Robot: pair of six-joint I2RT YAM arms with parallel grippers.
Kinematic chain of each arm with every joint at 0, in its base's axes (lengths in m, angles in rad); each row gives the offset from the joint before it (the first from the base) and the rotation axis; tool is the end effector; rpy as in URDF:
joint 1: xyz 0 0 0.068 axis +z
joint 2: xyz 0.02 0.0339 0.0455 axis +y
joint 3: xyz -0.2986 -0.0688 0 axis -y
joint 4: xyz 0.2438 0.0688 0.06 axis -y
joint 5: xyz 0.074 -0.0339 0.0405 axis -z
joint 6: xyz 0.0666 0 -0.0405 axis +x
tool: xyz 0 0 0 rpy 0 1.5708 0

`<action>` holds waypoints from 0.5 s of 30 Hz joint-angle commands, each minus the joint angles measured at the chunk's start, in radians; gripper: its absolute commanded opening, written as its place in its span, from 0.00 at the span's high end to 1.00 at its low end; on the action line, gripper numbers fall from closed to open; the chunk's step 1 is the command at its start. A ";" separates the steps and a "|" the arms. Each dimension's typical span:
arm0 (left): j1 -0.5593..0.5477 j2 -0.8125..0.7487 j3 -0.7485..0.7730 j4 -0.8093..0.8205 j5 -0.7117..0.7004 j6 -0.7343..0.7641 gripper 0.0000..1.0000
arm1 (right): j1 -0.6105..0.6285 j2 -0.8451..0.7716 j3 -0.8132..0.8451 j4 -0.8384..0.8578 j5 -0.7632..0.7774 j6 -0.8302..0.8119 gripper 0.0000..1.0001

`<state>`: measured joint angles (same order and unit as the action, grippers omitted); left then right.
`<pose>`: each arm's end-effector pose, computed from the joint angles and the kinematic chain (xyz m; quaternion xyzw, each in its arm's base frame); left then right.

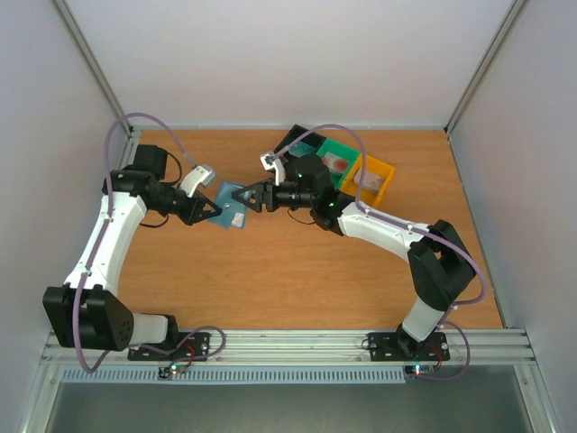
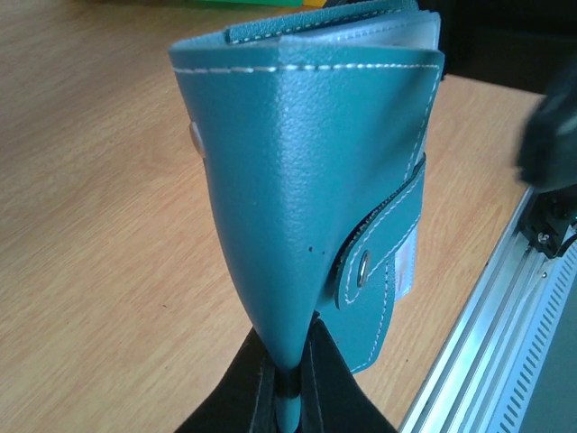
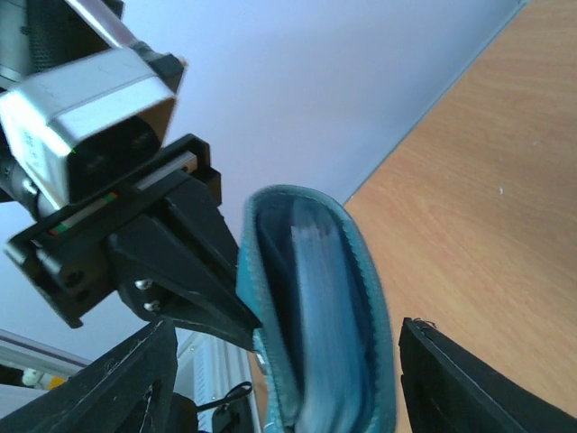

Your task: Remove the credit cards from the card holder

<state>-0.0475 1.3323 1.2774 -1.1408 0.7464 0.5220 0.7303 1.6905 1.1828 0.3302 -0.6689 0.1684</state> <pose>0.2388 -0.0566 0.3358 0.3222 0.8589 -0.3074 0.2529 0.2869 0.3124 0.3216 -0.4032 0.6377 0.4900 0.4366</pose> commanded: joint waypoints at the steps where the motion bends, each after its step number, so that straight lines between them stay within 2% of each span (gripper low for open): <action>1: -0.007 -0.012 0.037 0.007 0.069 -0.022 1.00 | 0.008 0.022 0.034 0.020 -0.043 0.017 0.37; 8: -0.006 -0.011 0.037 0.009 0.084 -0.031 1.00 | 0.010 0.006 0.036 0.014 -0.065 0.000 0.83; 9: -0.006 -0.013 0.038 0.003 0.089 -0.028 0.91 | 0.008 -0.002 0.034 0.005 -0.067 -0.009 0.89; 10: -0.007 -0.014 0.044 -0.008 0.099 -0.026 0.75 | 0.008 -0.014 0.032 -0.005 -0.069 -0.023 0.95; 11: -0.006 -0.015 0.053 -0.024 0.109 -0.022 0.54 | 0.004 -0.029 0.029 -0.019 -0.072 -0.038 0.98; 12: -0.007 -0.016 0.068 -0.047 0.124 -0.015 0.38 | -0.004 -0.058 0.022 -0.034 -0.077 -0.055 0.99; 13: -0.007 -0.016 0.089 -0.072 0.127 -0.010 0.31 | -0.014 -0.077 0.013 -0.045 -0.085 -0.073 0.99; 15: -0.006 -0.021 0.141 -0.143 0.122 0.007 0.28 | -0.045 -0.158 -0.017 -0.070 -0.115 -0.123 0.99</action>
<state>-0.0486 1.3323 1.3144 -1.1820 0.8120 0.5064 0.7212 1.6821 1.1873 0.2829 -0.7185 0.1398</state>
